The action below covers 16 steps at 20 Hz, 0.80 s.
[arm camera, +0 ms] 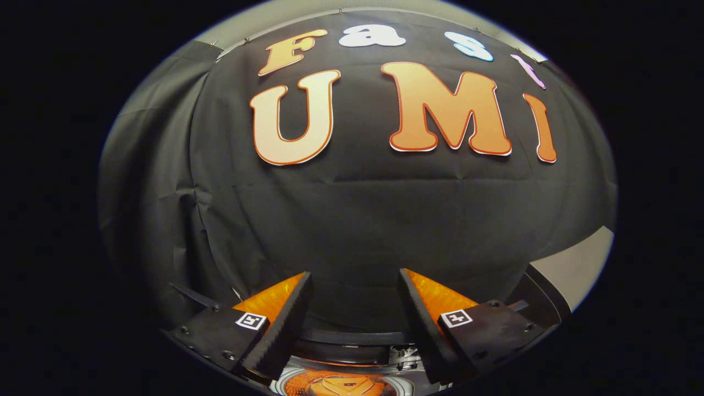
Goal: Put the clothes into the washing machine and then close the washing machine lid.
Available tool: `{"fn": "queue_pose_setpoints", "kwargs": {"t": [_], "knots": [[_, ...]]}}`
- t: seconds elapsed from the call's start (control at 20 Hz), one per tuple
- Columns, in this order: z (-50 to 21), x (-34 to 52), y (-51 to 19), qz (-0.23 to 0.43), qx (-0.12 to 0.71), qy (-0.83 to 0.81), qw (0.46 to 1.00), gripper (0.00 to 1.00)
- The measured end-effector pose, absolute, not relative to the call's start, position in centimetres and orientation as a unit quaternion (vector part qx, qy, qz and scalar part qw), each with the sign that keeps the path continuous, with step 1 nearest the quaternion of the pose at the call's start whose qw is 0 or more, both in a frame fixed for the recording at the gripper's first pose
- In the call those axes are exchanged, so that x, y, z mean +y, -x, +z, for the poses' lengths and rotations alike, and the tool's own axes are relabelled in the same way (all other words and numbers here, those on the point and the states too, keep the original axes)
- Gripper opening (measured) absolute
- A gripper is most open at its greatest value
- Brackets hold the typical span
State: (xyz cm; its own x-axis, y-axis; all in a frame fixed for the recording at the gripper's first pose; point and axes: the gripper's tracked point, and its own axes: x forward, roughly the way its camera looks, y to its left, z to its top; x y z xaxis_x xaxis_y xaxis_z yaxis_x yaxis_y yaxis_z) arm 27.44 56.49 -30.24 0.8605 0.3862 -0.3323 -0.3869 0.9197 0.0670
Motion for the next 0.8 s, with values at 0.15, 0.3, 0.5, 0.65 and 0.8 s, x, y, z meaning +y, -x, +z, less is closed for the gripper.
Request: {"fn": "queue_pose_setpoints", "kwargs": {"t": [0.15,0.3,0.5,0.65,0.8], "knots": [[-30.2,56.1,-25.5,0.202,0.17,0.003,0.965,0.99],[-30.3,55.6,-24.0,0.207,0.171,0.005,0.963,0.99],[-31.0,55.0,-21.5,0.211,0.175,0.005,0.962,0.99],[-31.4,54.7,-20.1,0.215,0.182,0.005,0.96,0.99],[-32.5,54.3,-18.2,0.213,0.19,0.005,0.958,0.99]]}}
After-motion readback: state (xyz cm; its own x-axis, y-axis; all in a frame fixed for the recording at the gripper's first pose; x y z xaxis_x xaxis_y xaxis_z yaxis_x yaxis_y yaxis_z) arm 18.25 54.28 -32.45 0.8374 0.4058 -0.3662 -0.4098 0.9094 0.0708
